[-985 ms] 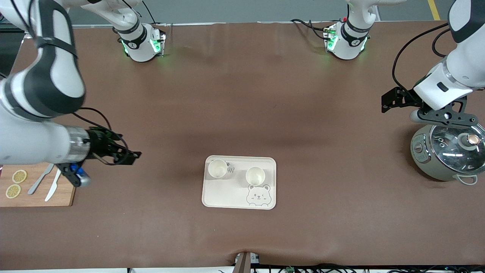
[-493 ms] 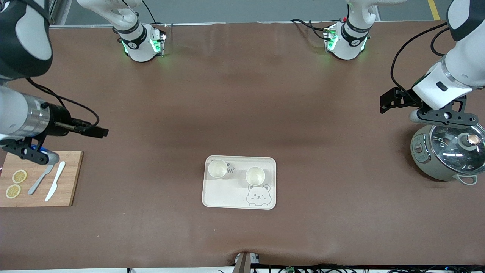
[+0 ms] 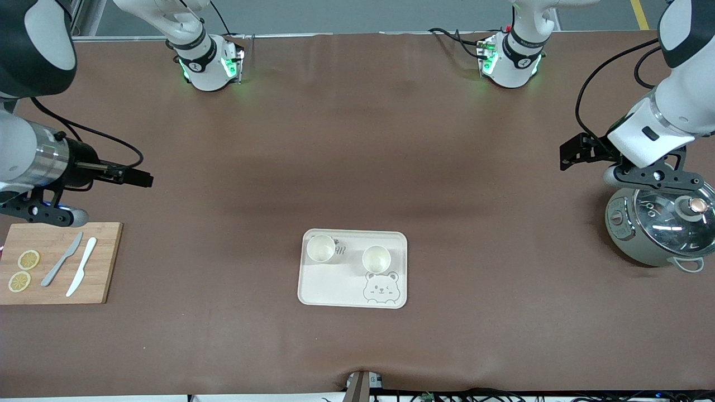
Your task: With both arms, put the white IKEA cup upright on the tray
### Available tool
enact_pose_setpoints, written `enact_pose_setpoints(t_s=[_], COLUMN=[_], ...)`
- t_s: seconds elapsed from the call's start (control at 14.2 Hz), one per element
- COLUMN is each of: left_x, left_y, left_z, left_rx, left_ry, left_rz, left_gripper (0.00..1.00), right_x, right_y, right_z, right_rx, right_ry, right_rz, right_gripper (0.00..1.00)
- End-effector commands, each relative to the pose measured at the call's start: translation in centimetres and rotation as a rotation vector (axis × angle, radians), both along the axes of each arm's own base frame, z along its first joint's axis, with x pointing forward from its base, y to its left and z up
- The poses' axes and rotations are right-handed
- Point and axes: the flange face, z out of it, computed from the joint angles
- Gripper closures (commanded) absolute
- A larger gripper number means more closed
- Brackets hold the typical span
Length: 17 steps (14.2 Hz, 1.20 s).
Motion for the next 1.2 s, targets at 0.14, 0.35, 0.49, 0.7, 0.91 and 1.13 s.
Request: enact_pose_setpoints(t_s=[0.14, 0.35, 0.49, 0.7, 0.91, 1.13], left_x=[0.2, 0.3, 0.3, 0.3, 0.4, 0.7], left_y=[0.3, 0.2, 0.1, 0.6, 0.5, 0.8], left_z=[0.7, 0.6, 0.5, 0.5, 0.3, -0.5], left_rx=[-0.006, -0.005, -0.003, 0.0, 0.05, 0.051], left_ry=[0.0, 0.003, 0.004, 0.003, 0.001, 0.014], left_rz=[0.009, 0.006, 0.004, -0.015, -0.028, -0.023], left_gripper=[0.0, 0.0, 0.0, 0.0, 0.0, 0.0], right_x=[-3.1, -4.2, -5.5, -7.4, -8.9, -9.1], right_y=[-1.0, -3.1, -3.5, -4.5, -5.2, -6.0], right_z=[1.9, 2.8, 3.4, 3.8, 3.9, 3.8], right_rx=[-0.014, -0.01, -0.011, -0.012, -0.004, -0.002], right_ry=[-0.05, -0.069, -0.072, -0.114, -0.153, -0.15], right_rz=[0.038, 0.069, 0.074, 0.067, 0.122, 0.12], right_gripper=[0.0, 0.0, 0.0, 0.0, 0.0, 0.0])
